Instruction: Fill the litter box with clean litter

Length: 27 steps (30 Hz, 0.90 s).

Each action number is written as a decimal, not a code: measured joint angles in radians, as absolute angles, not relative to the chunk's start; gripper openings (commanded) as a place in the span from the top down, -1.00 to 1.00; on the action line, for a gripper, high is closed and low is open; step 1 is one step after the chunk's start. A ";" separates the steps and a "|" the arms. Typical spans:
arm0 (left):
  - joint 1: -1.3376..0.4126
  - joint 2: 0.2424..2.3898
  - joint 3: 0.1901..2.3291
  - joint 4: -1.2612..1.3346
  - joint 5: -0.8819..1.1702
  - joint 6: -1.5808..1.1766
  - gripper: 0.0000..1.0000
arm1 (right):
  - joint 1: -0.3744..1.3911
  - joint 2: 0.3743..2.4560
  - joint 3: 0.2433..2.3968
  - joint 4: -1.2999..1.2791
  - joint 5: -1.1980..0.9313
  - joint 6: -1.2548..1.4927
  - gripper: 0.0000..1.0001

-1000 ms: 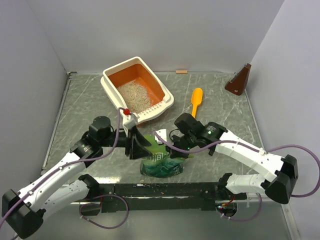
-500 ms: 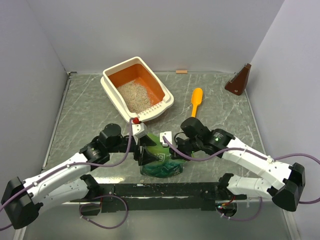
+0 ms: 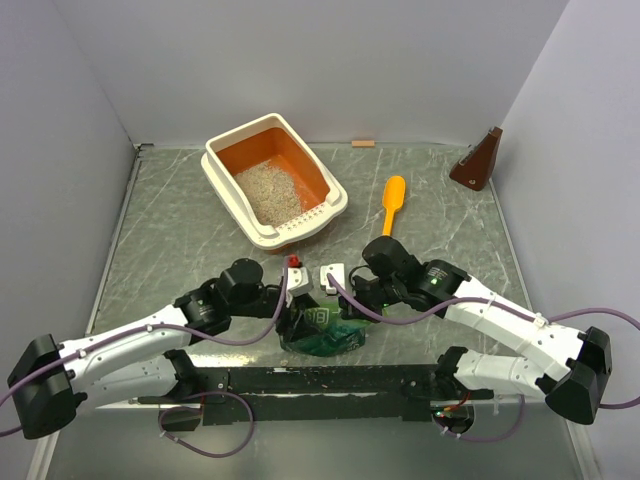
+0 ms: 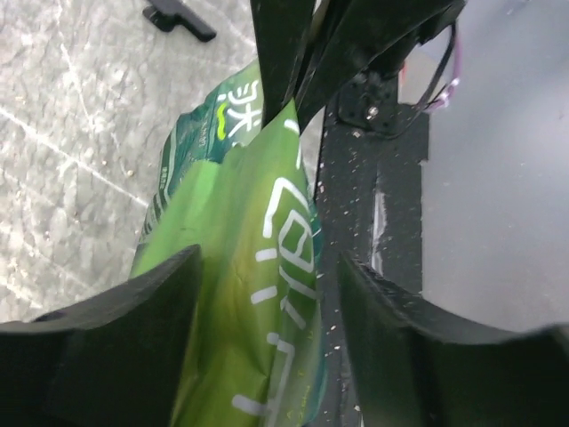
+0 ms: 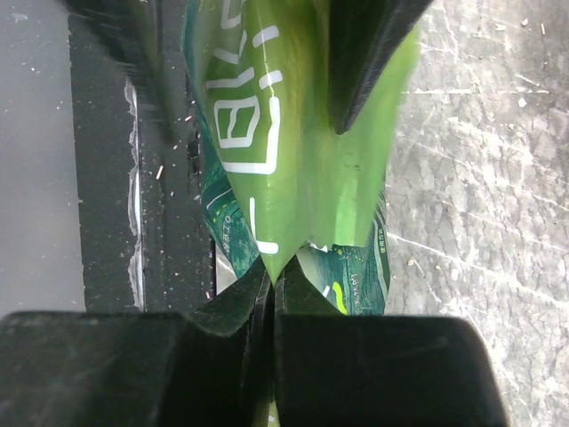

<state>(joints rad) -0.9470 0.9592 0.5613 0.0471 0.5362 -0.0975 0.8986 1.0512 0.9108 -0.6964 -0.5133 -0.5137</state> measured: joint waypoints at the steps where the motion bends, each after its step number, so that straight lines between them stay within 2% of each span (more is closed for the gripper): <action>1: -0.953 0.962 0.561 0.040 0.522 -0.088 -0.18 | 0.899 1.051 0.911 -0.697 -0.513 -0.514 1.00; 3: -0.967 0.973 0.562 0.032 0.496 -0.070 0.00 | 0.899 1.051 0.911 -0.697 -0.513 -0.514 1.00; 7: -0.997 1.002 0.574 0.017 0.429 -0.038 0.98 | 0.899 1.048 0.908 -0.699 -0.509 -0.514 1.00; 15: -1.020 0.995 0.608 -0.047 0.314 0.007 0.99 | 0.892 1.042 0.902 -0.679 -0.477 -0.511 1.00; 21: -1.036 0.927 0.664 -0.186 0.192 0.076 0.99 | 0.889 1.080 0.938 -0.624 -0.470 -0.522 1.00; 27: -1.031 0.860 0.671 -0.289 0.105 0.139 0.99 | 0.883 1.174 0.971 -0.551 -0.495 -0.538 0.67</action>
